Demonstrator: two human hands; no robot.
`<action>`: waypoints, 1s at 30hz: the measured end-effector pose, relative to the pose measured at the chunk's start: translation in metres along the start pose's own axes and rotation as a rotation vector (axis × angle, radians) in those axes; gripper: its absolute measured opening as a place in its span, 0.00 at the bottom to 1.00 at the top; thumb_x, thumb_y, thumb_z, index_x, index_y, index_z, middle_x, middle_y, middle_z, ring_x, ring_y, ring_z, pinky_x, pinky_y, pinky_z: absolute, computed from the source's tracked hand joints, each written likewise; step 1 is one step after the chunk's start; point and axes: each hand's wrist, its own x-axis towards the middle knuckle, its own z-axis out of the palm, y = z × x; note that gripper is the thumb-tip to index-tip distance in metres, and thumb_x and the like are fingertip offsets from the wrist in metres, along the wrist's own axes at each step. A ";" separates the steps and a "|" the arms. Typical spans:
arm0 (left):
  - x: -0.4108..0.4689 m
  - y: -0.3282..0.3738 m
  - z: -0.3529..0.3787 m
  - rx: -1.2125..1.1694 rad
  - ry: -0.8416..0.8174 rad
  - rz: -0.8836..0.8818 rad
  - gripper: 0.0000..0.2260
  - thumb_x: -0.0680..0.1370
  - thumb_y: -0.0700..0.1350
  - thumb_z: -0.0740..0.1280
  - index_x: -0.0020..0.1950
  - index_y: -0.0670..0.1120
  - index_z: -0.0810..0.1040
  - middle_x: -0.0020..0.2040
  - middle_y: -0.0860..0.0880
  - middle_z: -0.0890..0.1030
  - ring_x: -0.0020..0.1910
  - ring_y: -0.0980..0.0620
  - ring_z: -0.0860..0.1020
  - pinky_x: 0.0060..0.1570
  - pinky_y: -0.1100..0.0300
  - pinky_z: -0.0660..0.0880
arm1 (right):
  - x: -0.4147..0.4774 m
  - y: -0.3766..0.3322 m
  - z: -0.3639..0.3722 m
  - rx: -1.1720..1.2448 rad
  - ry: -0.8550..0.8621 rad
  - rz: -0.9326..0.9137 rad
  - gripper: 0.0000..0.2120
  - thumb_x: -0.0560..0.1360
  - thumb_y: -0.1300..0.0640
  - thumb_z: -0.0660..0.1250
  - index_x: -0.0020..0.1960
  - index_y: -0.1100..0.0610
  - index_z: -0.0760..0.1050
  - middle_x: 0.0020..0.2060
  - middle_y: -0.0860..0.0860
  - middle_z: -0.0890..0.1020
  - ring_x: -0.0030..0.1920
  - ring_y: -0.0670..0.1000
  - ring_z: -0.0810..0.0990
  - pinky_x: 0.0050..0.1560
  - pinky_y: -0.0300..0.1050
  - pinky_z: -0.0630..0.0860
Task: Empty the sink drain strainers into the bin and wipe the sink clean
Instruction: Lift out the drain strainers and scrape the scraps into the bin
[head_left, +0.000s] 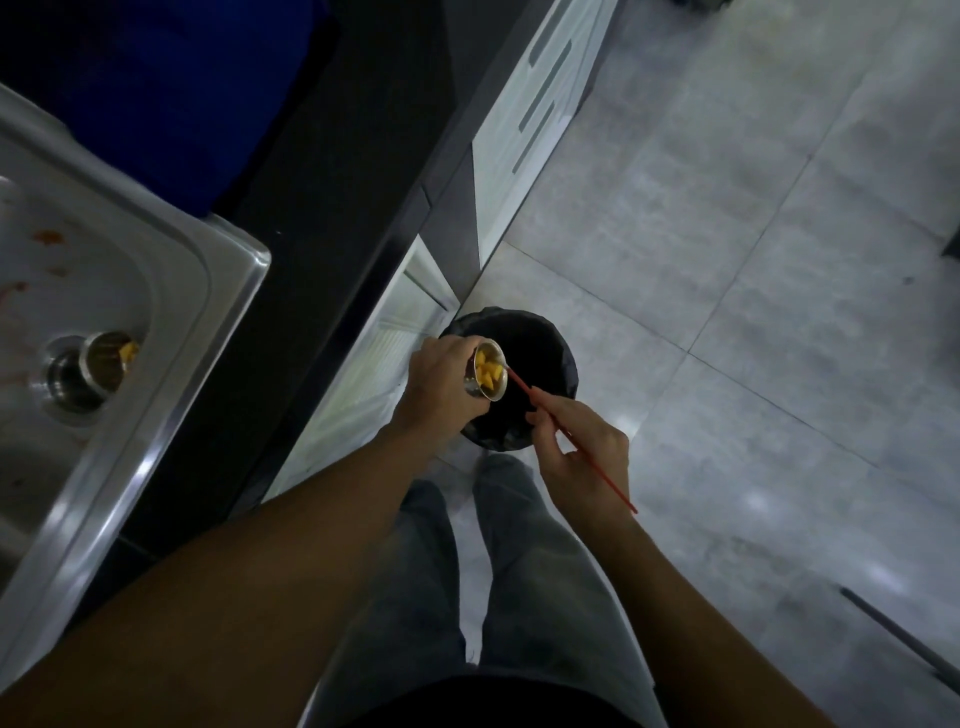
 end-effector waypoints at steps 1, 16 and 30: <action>0.001 0.000 0.001 0.005 -0.004 0.002 0.34 0.70 0.52 0.79 0.73 0.47 0.70 0.68 0.46 0.76 0.68 0.46 0.71 0.66 0.52 0.70 | 0.000 0.001 0.002 0.018 0.002 -0.002 0.12 0.80 0.55 0.65 0.61 0.52 0.82 0.54 0.44 0.85 0.53 0.38 0.82 0.59 0.27 0.74; 0.009 0.003 0.003 0.045 -0.014 0.003 0.33 0.71 0.50 0.79 0.73 0.47 0.71 0.69 0.46 0.75 0.69 0.45 0.70 0.68 0.50 0.69 | 0.002 0.016 0.018 0.025 -0.003 0.000 0.11 0.79 0.59 0.67 0.60 0.51 0.82 0.52 0.45 0.85 0.49 0.27 0.77 0.56 0.23 0.72; 0.017 -0.003 0.009 0.108 -0.056 0.014 0.34 0.69 0.47 0.79 0.73 0.46 0.72 0.66 0.44 0.74 0.66 0.44 0.69 0.64 0.51 0.70 | 0.018 0.029 0.015 0.125 -0.107 -0.016 0.11 0.80 0.57 0.65 0.58 0.50 0.82 0.49 0.45 0.86 0.48 0.41 0.84 0.51 0.41 0.83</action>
